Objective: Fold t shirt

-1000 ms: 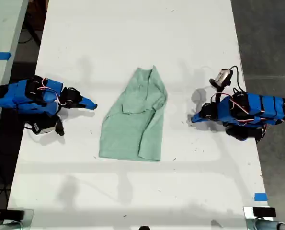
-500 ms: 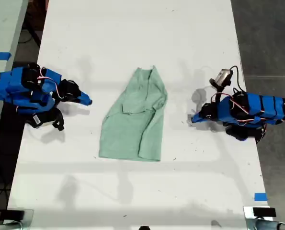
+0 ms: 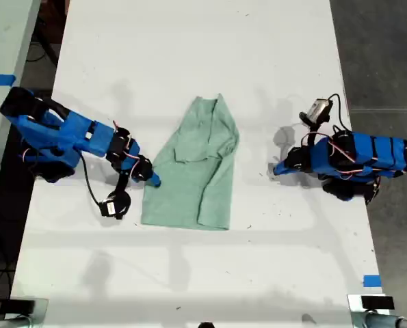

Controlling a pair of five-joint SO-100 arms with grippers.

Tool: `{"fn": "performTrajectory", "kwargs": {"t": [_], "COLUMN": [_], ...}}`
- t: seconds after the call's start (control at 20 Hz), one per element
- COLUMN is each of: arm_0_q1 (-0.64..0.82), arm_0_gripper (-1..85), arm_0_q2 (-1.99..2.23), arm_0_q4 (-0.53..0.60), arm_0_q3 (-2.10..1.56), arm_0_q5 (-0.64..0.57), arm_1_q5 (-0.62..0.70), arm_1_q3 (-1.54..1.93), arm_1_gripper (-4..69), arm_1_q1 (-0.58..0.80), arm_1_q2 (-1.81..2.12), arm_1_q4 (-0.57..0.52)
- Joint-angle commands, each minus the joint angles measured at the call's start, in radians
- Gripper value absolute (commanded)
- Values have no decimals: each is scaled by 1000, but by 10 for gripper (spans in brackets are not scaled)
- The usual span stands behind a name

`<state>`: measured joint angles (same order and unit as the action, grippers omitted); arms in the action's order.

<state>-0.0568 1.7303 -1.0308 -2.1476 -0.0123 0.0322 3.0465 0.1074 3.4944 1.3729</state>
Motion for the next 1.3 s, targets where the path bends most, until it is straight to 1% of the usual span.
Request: {"fn": "performTrajectory", "kwargs": {"t": [0.0,0.1,0.25,0.3,0.35,0.45,0.55,0.65,0.8,0.85,1.1,1.25], "arm_0_q1": [-23,-31,-17,-14,-11,-11,-9,5,15,17,64,75], "arm_0_gripper": [224,218,198,151,-1,-2,-2,-2,-2,-2,-2,-2], "arm_0_q2": [-35,-28,-57,-75,-94,-109,-94,-98,-212,-256,-483,-526], "arm_0_q4": [31,20,-26,-26,-25,-21,-69,-198,-503,-554,-549,-471], "arm_0_q3": [64,80,94,98,106,129,181,313,707,839,1187,1220], "arm_0_q5": [35,77,196,216,230,227,222,212,172,140,-26,-64], "arm_1_q5": [-8,-8,-8,-8,-8,-8,-8,-8,-8,-8,-8,-6], "arm_1_q3": [41,41,41,41,41,41,41,41,41,41,41,41], "arm_1_gripper": [19,19,19,19,19,19,19,19,19,19,19,19], "arm_1_q1": [-5,-5,-5,-5,-5,-5,-5,-5,-5,-5,-6,-8], "arm_1_q2": [14,14,14,14,14,14,14,14,14,14,14,14], "arm_1_q4": [5,5,5,5,5,5,5,5,5,5,5,5]}}
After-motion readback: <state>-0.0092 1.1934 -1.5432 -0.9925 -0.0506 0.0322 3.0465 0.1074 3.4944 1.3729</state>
